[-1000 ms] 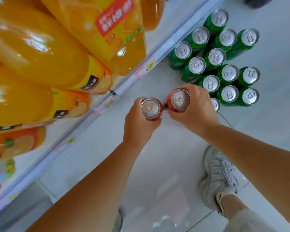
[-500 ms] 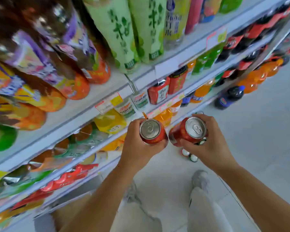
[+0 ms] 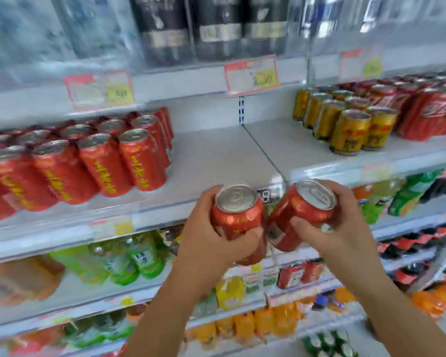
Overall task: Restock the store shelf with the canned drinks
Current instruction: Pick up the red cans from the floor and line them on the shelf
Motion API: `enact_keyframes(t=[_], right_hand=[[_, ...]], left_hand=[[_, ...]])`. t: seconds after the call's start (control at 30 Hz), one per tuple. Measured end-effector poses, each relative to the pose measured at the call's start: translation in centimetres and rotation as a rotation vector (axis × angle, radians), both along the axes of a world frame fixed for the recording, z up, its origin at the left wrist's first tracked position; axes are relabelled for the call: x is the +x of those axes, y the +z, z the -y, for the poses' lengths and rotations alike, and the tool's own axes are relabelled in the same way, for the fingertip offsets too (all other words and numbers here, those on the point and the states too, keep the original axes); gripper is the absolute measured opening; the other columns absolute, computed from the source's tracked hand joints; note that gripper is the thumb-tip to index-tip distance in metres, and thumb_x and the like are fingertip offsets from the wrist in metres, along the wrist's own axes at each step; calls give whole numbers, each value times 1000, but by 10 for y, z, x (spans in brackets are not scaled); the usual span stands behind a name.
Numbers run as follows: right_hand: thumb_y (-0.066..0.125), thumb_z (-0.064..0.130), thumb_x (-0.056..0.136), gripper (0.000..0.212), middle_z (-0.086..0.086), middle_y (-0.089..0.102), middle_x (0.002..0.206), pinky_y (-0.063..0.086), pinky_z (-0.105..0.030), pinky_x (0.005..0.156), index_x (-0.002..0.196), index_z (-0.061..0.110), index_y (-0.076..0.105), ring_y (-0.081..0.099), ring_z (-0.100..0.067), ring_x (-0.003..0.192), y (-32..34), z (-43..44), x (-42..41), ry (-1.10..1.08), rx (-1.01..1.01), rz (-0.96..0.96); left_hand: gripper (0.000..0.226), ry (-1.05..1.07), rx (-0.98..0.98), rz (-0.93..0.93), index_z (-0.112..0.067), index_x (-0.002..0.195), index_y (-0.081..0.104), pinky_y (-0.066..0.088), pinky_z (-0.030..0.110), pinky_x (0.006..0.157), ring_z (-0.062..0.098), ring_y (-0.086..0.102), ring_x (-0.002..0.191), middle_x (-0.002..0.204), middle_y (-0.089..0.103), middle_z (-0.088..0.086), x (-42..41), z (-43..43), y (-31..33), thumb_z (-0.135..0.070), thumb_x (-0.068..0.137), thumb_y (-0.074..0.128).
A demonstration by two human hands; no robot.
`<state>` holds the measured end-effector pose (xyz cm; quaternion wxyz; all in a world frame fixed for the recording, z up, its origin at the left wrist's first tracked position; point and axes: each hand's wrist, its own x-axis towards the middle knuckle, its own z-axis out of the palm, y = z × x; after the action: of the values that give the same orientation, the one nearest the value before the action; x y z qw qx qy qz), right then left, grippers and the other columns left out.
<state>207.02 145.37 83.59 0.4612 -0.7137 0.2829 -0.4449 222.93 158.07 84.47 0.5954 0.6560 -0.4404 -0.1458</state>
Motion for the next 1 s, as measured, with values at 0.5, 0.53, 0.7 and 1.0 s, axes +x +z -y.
enact_keyframes(t=[0.5, 0.53, 0.7, 1.0], right_hand=[[81, 19, 72, 54, 13, 62, 109, 43, -11, 80, 114, 33, 52, 57, 7, 91, 66, 14, 182, 163, -122, -50], [81, 20, 72, 53, 14, 61, 106, 42, -10, 79, 116, 30, 52, 56, 9, 89, 66, 15, 189, 164, -130, -75], [81, 31, 70, 56, 14, 59, 106, 47, -26, 90, 119, 25, 55, 58, -5, 96, 56, 21, 215, 132, -168, -160], [82, 21, 72, 94, 13, 52, 117, 42, -18, 84, 145, 33, 25, 55, -1, 102, 46, 37, 212, 355, -77, -304]], left_hand=[[48, 410, -217, -2, -33, 110, 59, 47, 5, 69, -9, 65, 81, 96, 69, -15, 113, -65, 35, -5, 76, 79], [48, 409, -224, -11, -33, 111, 59, 47, 6, 69, -8, 65, 83, 98, 69, -14, 115, -65, 34, -5, 77, 79], [46, 417, -254, -27, -25, 117, 61, 49, 11, 73, -1, 67, 89, 101, 70, -9, 124, -61, 28, -10, 78, 79], [67, 385, -311, -8, -17, 130, 56, 52, 16, 82, 3, 66, 99, 116, 68, -1, 132, -37, 22, -28, 69, 80]])
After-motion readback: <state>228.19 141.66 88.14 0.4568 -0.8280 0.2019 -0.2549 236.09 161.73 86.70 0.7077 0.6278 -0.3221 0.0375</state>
